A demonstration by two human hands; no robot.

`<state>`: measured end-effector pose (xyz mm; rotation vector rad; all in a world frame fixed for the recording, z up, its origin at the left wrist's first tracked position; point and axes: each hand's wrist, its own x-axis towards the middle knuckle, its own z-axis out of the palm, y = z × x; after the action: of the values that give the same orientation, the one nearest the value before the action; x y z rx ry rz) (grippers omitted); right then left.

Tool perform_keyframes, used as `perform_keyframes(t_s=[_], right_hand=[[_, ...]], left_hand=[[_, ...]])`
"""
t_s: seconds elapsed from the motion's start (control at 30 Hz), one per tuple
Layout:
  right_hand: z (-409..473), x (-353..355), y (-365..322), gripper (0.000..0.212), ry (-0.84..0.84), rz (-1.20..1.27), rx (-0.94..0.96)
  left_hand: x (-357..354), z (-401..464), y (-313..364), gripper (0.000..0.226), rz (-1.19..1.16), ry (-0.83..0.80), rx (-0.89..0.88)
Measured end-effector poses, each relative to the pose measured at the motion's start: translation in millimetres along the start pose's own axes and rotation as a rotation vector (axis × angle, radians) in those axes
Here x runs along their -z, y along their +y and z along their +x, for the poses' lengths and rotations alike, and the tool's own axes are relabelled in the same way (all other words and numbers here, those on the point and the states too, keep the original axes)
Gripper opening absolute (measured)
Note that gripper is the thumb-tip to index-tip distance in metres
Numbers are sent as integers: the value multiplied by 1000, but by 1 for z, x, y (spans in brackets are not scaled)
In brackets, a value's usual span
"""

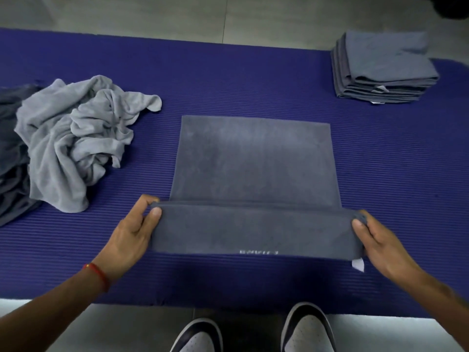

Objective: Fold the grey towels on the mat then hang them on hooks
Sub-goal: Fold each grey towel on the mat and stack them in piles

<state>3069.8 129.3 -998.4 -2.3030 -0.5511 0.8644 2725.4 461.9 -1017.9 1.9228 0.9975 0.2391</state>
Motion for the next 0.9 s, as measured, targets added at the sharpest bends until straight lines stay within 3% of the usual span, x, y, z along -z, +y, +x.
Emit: perform_keyframes(t_s=[0.07,0.23,0.3,0.37,0.43,0.6,0.73,0.9], right_hand=[[-18,-3,13,64,-38,-2,-19],[-45,-1,14,58,-90,-2,-73],[-32,5,3,53,-13,37,-41],[-5,10,-17,31,73,150,3],[32,14,-38,21,158,149,61],[119,4,-48,33,176,-4,42],[142,-7,-37,41,187,-118,-22],[143,-3,-38,42,233,-140,19]], left_hand=[[0,-23,-10,24,-22,-42,49],[4,-65,-20,50,-140,-130,158],[7,-51,-2,31,-115,-44,125],[10,-16,17,7,-54,53,69],[9,29,31,8,-31,106,35],[-9,133,16,14,55,59,140],[-21,153,7,25,179,44,274],[-17,156,10,21,170,95,244]])
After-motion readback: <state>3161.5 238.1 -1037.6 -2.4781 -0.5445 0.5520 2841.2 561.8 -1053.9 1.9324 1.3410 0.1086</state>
